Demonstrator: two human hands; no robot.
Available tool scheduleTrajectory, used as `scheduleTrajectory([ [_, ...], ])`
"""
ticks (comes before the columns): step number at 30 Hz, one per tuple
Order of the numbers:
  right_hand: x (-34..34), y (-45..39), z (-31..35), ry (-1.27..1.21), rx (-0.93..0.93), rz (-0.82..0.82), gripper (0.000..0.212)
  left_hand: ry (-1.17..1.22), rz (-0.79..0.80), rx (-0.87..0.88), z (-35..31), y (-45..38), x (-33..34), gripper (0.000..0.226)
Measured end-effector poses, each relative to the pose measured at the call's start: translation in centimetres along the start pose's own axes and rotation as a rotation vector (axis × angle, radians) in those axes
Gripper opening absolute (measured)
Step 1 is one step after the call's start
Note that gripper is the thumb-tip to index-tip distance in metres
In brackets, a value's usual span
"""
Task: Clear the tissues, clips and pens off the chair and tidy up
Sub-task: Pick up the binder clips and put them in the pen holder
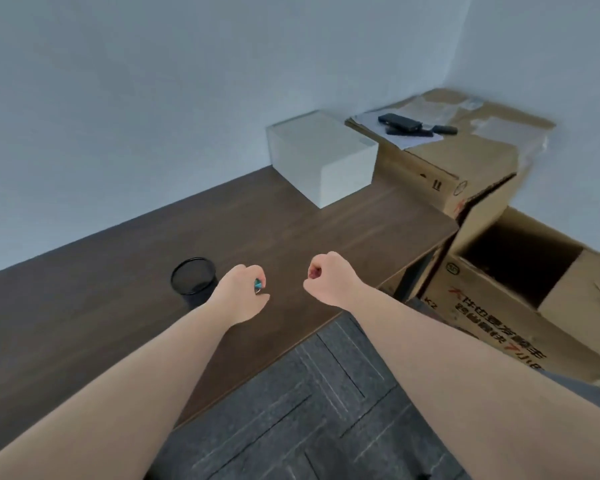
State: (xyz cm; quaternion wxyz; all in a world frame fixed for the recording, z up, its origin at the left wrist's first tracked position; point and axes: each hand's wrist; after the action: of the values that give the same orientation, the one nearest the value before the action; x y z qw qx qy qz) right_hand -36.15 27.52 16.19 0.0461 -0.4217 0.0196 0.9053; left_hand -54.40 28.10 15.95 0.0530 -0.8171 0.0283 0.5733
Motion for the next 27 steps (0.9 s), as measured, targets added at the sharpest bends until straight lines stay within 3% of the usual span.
scheduleTrajectory([
  [5, 4.1, -2.7, 6.3, -0.028, -0.104, 0.080, 0.008, 0.018, -0.015, -0.204, 6.9, -0.9, -2.3, 0.026],
  [9, 7.3, -5.8, 9.6, -0.008, -0.231, 0.173, 0.006, 0.046, -0.051, -0.315, 10.1, -2.3, -2.5, 0.026],
  [14, 11.4, -9.5, 12.7, 0.013, -0.326, 0.306, 0.012, 0.055, -0.066, -0.426, 12.2, -4.2, -1.8, 0.027],
  [22, 15.4, -12.3, 13.7, 0.105, -0.444, 0.479, 0.003, 0.081, -0.045, -0.506, 13.1, -6.3, 0.0, 0.036],
  [27, 16.4, -12.5, 14.0, 0.118, -0.493, 0.482, 0.031, 0.089, -0.059, -0.534, 13.3, -6.7, 0.3, 0.038],
])
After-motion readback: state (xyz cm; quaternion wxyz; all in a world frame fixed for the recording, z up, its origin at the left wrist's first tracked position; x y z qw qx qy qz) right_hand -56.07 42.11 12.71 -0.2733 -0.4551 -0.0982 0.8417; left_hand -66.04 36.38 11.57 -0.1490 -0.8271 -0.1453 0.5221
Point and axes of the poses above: each hand's wrist, its own y-axis away from the middle knuckle, its own x-axis out of the palm, z = x × y, and after that the axes turned 15 degrees about -z, right-handed
